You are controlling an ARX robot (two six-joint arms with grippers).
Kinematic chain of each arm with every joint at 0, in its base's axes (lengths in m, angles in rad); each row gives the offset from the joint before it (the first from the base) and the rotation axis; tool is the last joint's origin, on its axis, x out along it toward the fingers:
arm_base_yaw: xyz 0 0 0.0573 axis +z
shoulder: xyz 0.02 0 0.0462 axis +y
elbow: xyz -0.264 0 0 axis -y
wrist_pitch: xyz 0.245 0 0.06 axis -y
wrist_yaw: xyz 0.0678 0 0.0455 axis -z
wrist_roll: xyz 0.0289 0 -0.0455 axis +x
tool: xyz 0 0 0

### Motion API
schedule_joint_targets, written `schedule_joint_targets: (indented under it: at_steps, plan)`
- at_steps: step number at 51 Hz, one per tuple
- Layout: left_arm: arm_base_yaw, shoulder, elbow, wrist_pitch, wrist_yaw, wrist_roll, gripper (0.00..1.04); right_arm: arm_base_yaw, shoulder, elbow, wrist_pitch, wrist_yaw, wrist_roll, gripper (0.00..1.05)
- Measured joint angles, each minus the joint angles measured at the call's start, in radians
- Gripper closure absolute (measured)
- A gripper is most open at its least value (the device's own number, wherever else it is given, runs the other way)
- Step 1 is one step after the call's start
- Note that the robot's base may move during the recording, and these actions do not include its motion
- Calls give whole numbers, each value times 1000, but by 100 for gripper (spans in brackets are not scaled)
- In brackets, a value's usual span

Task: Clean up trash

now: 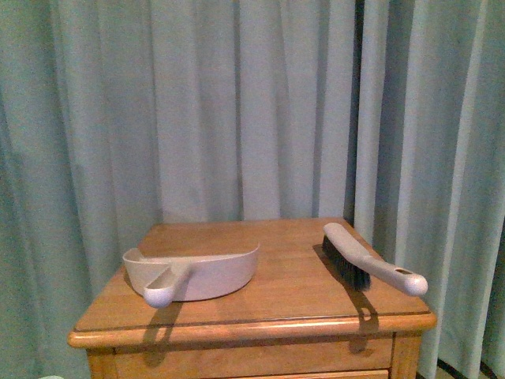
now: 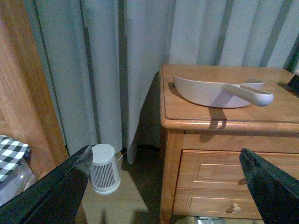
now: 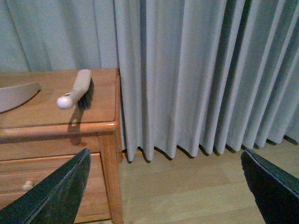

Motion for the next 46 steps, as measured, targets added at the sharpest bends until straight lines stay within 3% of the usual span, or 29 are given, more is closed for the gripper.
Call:
schedule_joint_targets:
  at_steps: [46]
  plan:
    - [0,0,0,0,0,0,8,0,0,0,0,0,0,7]
